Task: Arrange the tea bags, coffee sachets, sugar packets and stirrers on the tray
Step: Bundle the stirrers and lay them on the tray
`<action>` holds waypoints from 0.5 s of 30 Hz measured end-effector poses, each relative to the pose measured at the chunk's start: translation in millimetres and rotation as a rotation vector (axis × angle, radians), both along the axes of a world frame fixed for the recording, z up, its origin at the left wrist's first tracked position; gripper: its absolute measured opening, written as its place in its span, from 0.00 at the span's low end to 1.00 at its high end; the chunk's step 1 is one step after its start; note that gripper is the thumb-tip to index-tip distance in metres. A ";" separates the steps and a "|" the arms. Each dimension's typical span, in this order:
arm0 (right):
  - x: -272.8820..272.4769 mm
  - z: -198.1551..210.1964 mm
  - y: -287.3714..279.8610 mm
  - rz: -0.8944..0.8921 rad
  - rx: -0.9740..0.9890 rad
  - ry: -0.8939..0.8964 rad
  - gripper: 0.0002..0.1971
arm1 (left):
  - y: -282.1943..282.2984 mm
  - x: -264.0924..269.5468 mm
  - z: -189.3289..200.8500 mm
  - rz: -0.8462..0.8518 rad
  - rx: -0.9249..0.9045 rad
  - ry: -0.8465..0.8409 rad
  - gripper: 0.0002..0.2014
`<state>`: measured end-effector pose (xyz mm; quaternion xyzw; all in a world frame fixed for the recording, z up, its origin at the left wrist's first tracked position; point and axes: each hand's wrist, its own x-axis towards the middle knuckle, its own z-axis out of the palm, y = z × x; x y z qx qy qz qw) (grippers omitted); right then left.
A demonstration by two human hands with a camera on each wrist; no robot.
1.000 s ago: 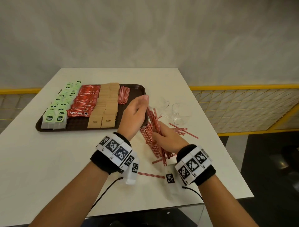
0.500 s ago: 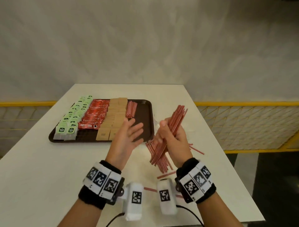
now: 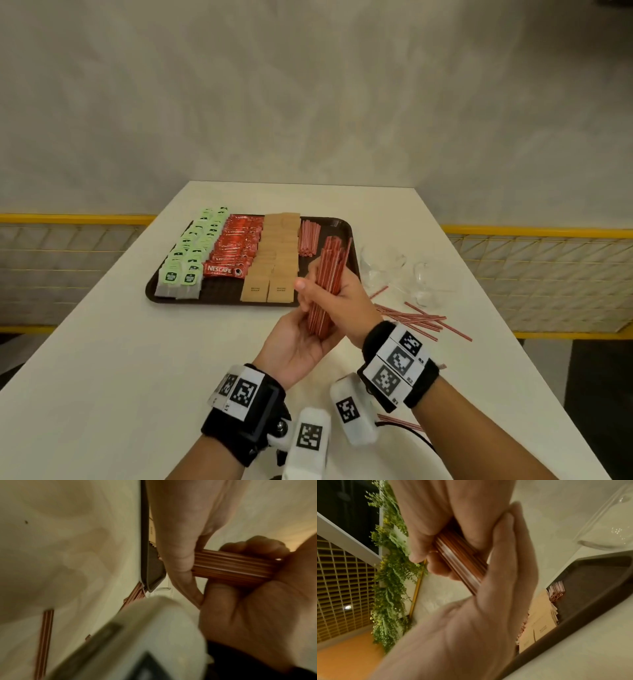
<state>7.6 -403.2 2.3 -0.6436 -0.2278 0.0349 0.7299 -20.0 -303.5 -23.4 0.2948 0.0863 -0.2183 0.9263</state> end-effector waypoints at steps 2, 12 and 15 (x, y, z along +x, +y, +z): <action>3.6 -1.2 11.4 0.016 -0.026 0.013 0.10 | 9.8 2.3 -1.9 0.017 -0.031 -0.003 0.21; 30.3 -3.2 65.7 0.118 -0.023 0.166 0.10 | 66.0 23.4 -8.2 0.074 -0.025 -0.024 0.19; 33.1 -8.2 83.2 0.139 -0.076 0.172 0.14 | 81.9 30.1 -12.6 0.015 0.043 -0.044 0.20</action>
